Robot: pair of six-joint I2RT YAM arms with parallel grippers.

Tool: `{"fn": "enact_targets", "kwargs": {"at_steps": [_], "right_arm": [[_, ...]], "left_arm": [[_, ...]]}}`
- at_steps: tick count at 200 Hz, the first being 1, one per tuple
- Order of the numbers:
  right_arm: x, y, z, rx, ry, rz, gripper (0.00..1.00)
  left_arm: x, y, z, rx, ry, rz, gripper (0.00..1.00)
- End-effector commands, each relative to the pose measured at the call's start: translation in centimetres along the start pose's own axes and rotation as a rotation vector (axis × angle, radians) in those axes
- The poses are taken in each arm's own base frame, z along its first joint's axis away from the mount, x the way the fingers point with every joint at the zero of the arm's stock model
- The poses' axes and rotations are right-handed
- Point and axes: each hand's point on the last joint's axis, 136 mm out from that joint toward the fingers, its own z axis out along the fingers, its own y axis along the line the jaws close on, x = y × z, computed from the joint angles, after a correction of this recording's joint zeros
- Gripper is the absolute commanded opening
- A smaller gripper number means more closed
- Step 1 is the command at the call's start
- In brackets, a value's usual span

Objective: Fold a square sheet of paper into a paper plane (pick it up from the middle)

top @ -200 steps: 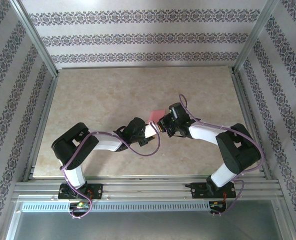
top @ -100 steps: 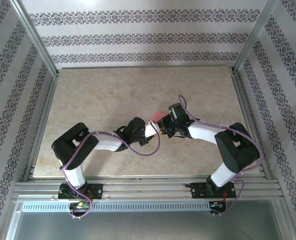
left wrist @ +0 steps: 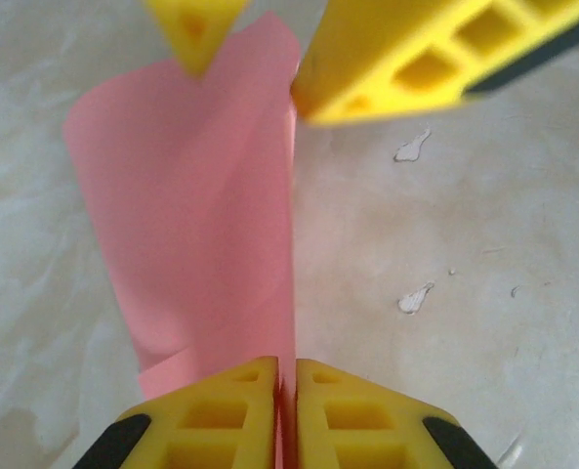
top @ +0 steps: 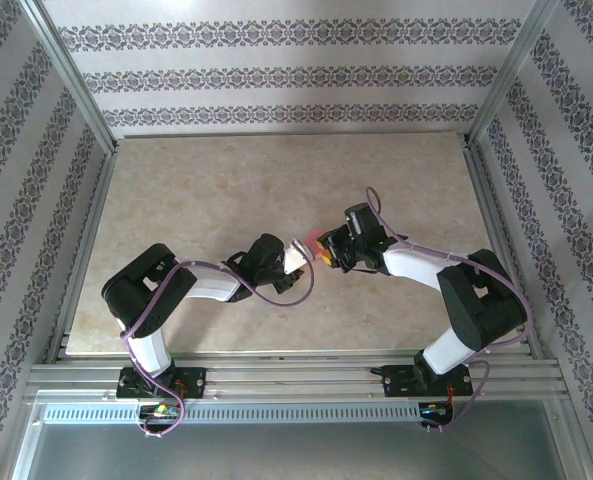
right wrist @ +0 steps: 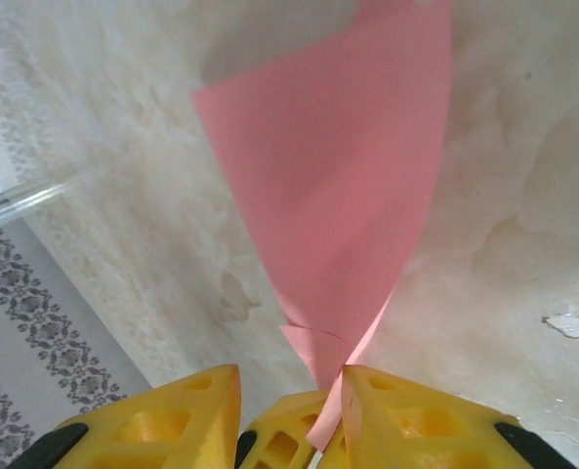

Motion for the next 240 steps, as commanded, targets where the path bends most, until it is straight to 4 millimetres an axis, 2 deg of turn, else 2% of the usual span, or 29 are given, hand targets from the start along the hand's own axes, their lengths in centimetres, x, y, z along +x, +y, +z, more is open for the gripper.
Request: {"fn": "enact_targets", "kwargs": {"at_steps": [1, 63, 117, 168, 194, 240], "right_arm": [[-1.0, -0.3, -1.4, 0.005, -0.057, -0.029, 0.35], [-2.3, -0.5, -3.0, -0.006, -0.109, -0.062, 0.36], [-2.3, 1.0, -3.5, -0.095, -0.106, -0.324, 0.38], [-0.3, 2.1, -2.7, -0.204, -0.027, -0.49, 0.38], [1.1, 2.2, -1.7, -0.225, 0.027, -0.521, 0.38], [2.2, 2.2, -0.5, -0.235, 0.067, -0.526, 0.36]], "left_arm": [[-0.6, -0.3, -0.3, 0.058, -0.044, -0.113, 0.13], [-0.8, -0.1, -1.6, 0.112, -0.06, -0.344, 0.13], [-0.5, 0.3, -1.8, 0.117, -0.019, -0.557, 0.12], [-0.1, 0.4, -1.9, 0.144, -0.026, -0.678, 0.16], [0.5, 0.8, -1.7, 0.135, -0.013, -0.714, 0.21], [1.7, 1.1, -1.3, 0.121, 0.019, -0.772, 0.19]]}}
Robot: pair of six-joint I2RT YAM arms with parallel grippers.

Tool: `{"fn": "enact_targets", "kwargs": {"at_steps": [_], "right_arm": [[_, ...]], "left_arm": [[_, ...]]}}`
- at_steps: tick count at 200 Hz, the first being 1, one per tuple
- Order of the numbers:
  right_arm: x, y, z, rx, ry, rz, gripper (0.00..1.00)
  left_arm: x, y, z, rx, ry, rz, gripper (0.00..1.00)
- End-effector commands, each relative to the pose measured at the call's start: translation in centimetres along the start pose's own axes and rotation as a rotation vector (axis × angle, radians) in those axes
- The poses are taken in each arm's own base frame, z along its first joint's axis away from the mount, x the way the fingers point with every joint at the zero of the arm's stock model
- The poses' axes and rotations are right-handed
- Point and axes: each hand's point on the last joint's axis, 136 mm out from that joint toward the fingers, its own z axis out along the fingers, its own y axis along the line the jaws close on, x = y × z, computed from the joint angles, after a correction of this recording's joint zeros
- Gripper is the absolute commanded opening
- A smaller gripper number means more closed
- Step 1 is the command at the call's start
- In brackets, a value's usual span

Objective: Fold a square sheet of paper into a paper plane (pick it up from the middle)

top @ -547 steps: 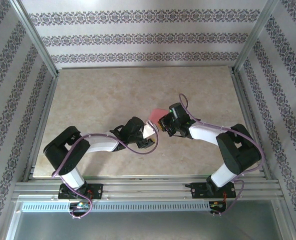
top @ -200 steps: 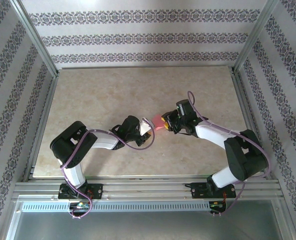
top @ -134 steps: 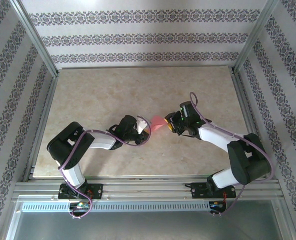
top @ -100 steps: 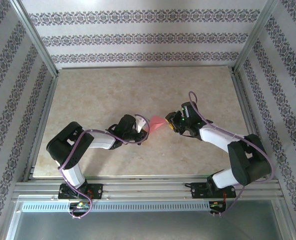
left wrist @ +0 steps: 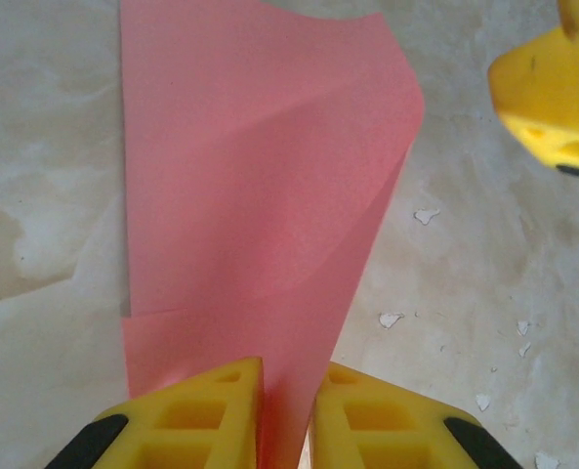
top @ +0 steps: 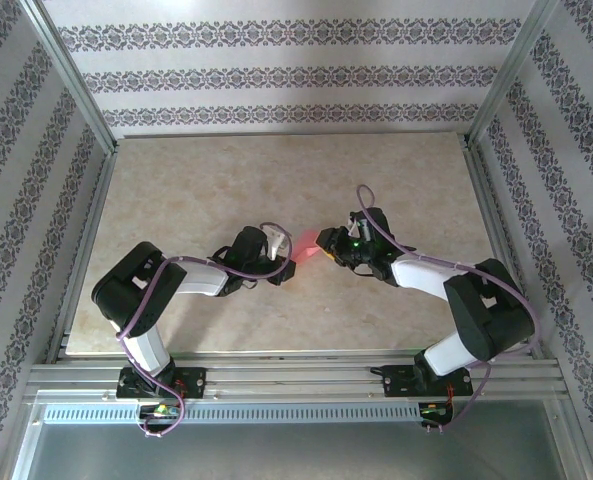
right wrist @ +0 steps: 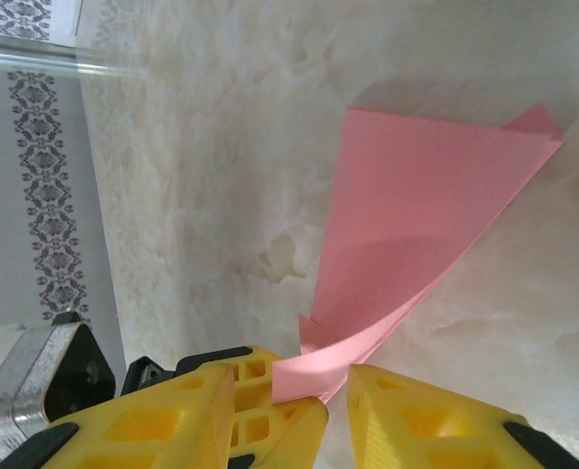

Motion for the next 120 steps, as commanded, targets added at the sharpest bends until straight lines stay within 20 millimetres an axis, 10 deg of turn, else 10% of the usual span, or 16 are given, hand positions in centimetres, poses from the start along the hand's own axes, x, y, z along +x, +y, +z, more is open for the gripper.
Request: {"fn": "enact_targets", "kwargs": {"at_steps": [1, 120], "right_arm": [[0.6, 1.0, 0.6, -0.051, 0.026, -0.047, 0.36], [1.9, 1.6, 2.8, -0.072, 0.116, -0.086, 0.35]], "left_arm": [[0.7, 0.9, 0.1, -0.008, 0.016, -0.068, 0.19], [0.1, 1.5, -0.2, 0.005, 0.052, -0.256, 0.12]]}}
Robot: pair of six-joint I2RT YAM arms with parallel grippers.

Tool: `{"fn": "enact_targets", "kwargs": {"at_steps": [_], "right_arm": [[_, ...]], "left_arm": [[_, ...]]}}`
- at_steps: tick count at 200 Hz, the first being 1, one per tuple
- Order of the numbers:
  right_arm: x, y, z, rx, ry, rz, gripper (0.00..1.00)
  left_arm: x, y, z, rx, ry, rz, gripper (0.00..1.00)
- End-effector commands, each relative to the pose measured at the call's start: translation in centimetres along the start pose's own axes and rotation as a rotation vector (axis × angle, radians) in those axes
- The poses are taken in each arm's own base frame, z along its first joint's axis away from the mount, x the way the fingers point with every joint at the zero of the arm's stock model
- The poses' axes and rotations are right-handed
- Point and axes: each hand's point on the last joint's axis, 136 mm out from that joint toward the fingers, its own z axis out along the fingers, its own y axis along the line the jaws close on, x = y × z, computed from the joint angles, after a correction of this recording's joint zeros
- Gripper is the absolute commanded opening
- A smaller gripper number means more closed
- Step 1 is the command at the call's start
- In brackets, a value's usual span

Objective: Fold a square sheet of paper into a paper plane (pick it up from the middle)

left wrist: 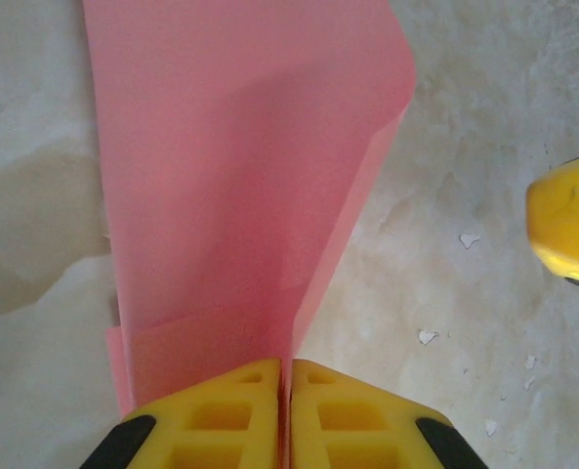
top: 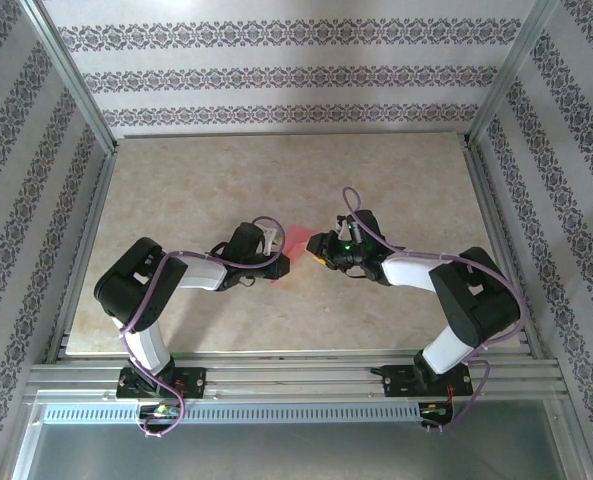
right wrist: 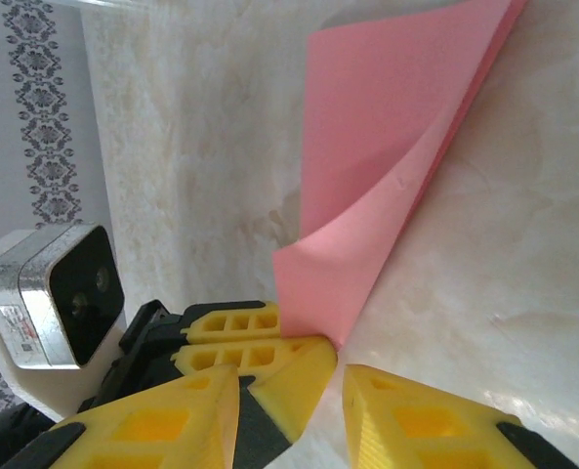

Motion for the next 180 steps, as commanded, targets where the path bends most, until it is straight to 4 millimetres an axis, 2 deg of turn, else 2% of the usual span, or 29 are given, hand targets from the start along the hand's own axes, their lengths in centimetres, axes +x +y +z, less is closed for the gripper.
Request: {"fn": "enact_targets", "kwargs": {"at_steps": [1, 25, 41, 61, 76, 92, 110, 133, 148, 180], "right_arm": [[-0.4, 1.2, 0.7, -0.029, 0.01, -0.041, 0.35], [-1.8, 0.3, 0.1, 0.02, -0.04, -0.017, 0.39], [-3.2, 0.1, -1.0, 0.053, -0.082, -0.08, 0.41], [-5.1, 0.3, -2.7, 0.103, -0.152, -0.255, 0.55], [-5.7, 0.8, -3.1, 0.149, -0.123, -0.416, 0.66], [-5.3, 1.7, -2.7, 0.142, -0.039, -0.598, 0.74], [-4.4, 2.6, -2.5, 0.092, 0.045, -0.786, 0.75], [-4.1, 3.4, -2.8, 0.009, 0.071, -0.997, 0.76], [-3.9, 4.3, -2.9, -0.07, 0.088, -1.056, 0.78], [-1.7, 6.4, -3.2, -0.186, 0.216, -1.142, 0.81]], "left_arm": [[-0.2, -0.3, -0.3, 0.022, 0.015, -0.052, 0.12], [0.0, -0.5, -0.6, 0.04, 0.013, -0.001, 0.12], [0.3, -1.0, -0.8, 0.066, 0.016, 0.058, 0.11], [0.8, -1.4, -1.1, 0.087, 0.042, 0.13, 0.11], [1.1, -1.9, -1.5, 0.115, 0.06, 0.174, 0.11], [1.2, -2.4, -2.0, 0.153, 0.068, 0.219, 0.12], [1.3, -2.6, -2.5, 0.187, 0.069, 0.262, 0.12], [1.3, -2.1, -2.7, 0.198, 0.069, 0.302, 0.12], [1.5, -2.1, -2.7, 0.214, 0.07, 0.328, 0.12], [1.9, -1.7, -3.1, 0.226, 0.08, 0.365, 0.12]]}}
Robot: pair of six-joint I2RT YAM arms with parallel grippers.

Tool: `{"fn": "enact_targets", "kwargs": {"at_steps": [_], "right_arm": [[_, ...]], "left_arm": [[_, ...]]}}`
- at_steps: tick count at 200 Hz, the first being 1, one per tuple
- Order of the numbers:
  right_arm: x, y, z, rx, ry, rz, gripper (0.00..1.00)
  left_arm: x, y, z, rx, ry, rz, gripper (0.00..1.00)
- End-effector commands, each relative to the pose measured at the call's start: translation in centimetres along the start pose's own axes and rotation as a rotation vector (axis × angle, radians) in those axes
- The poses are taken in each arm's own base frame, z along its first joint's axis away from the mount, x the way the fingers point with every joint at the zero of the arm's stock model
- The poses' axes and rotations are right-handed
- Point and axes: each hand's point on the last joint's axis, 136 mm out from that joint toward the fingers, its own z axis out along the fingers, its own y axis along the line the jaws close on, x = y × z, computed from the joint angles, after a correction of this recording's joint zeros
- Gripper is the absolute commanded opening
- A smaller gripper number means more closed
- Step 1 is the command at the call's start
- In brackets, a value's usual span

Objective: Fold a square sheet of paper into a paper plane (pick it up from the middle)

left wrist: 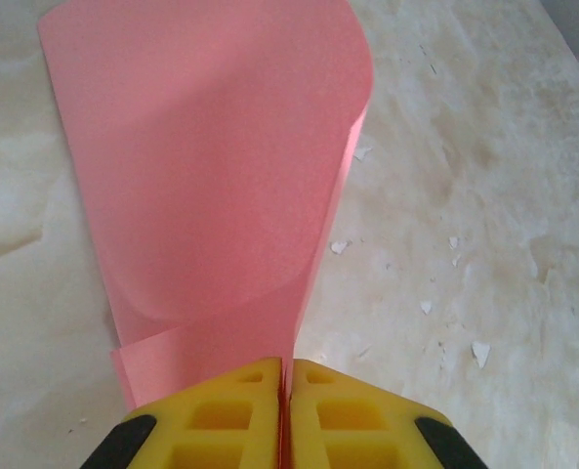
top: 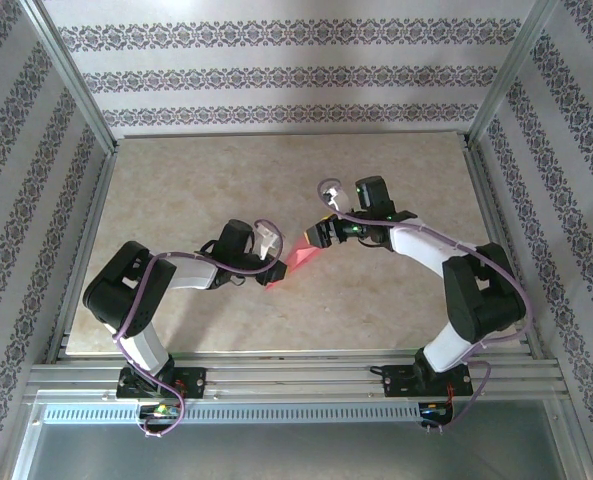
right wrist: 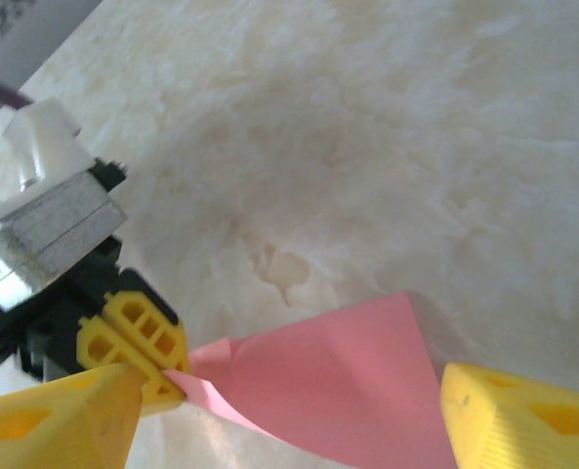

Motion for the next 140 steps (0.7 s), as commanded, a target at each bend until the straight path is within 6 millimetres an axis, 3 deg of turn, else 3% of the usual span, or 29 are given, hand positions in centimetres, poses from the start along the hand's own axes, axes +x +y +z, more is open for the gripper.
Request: {"fn": "enact_targets", "kwargs": {"at_steps": [1, 44, 76, 93, 140], "right_arm": [[-0.5, 3.2, -0.3, -0.168, 0.037, -0.182, 0.81], [1.3, 5.7, 1.1, -0.288, 0.085, -0.251, 0.78], [0.4, 5.7, 3.0, -0.281, 0.132, -0.272, 0.7], [1.6, 6.2, 4.2, -0.321, 0.164, -0.242, 0.63], [3.8, 6.2, 6.2, -0.363, 0.205, -0.236, 0.6]], "left_arm": [[0.7, -0.2, -0.8, 0.036, 0.017, 0.066, 0.12], [1.2, 0.3, -2.0, 0.063, -0.013, 0.075, 0.12], [1.4, 1.3, -2.7, 0.028, -0.034, 0.044, 0.12], [1.4, 1.4, -3.0, 0.016, -0.044, 0.039, 0.12], [1.3, 1.8, -3.3, 0.004, -0.056, 0.033, 0.12]]}}
